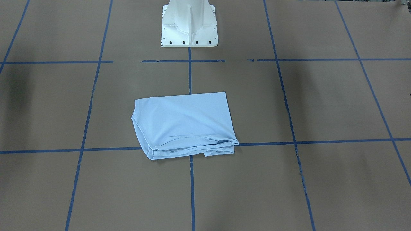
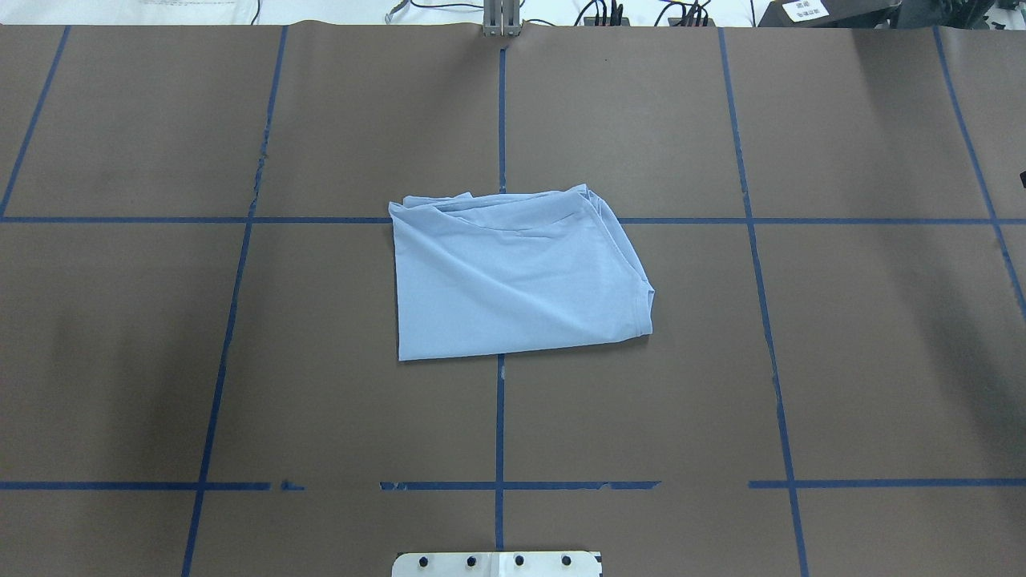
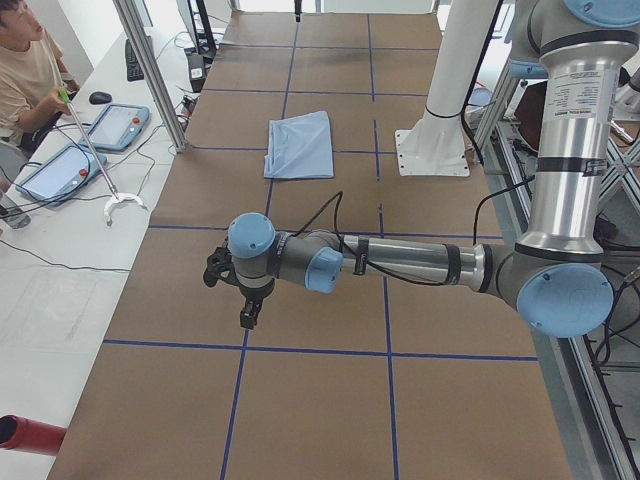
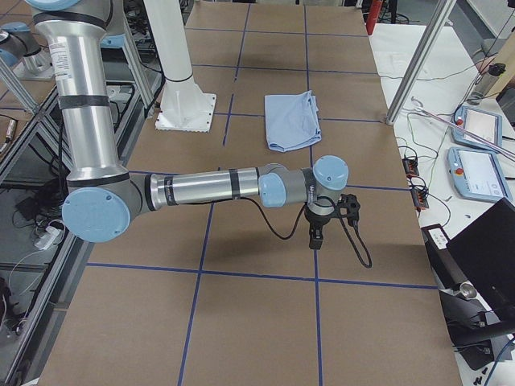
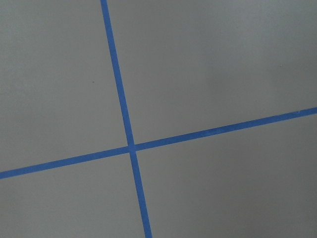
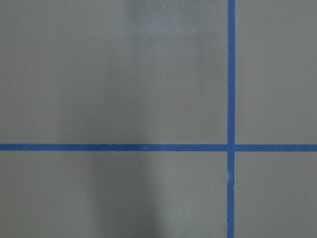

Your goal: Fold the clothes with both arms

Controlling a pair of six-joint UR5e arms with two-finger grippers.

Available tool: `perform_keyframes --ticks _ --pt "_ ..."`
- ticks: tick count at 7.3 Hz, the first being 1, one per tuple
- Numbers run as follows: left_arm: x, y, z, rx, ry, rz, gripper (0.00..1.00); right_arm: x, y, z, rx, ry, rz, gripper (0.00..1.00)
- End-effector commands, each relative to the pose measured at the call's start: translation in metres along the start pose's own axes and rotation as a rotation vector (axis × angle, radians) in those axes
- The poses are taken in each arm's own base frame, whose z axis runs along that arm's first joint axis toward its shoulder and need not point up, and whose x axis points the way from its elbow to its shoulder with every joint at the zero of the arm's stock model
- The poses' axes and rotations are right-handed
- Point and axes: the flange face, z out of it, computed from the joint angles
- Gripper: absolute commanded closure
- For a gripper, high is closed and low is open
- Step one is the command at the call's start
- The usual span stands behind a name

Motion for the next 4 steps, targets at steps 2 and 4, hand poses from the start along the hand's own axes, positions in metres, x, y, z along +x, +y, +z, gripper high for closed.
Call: perform_keyframes --ticks 2,4 --pt "0.0017 -0.0009 -0.0005 0.001 0.000 0.003 0.00 -0.0027 -0.0020 -0.0017 0.002 -0.005 -0.001 0.00" --pt "0.0043 -0.0019 -0.0041 0.008 0.000 0.008 0.00 -0.0104 -0.0026 -0.0092 0.017 -0.009 -0.018 0.00"
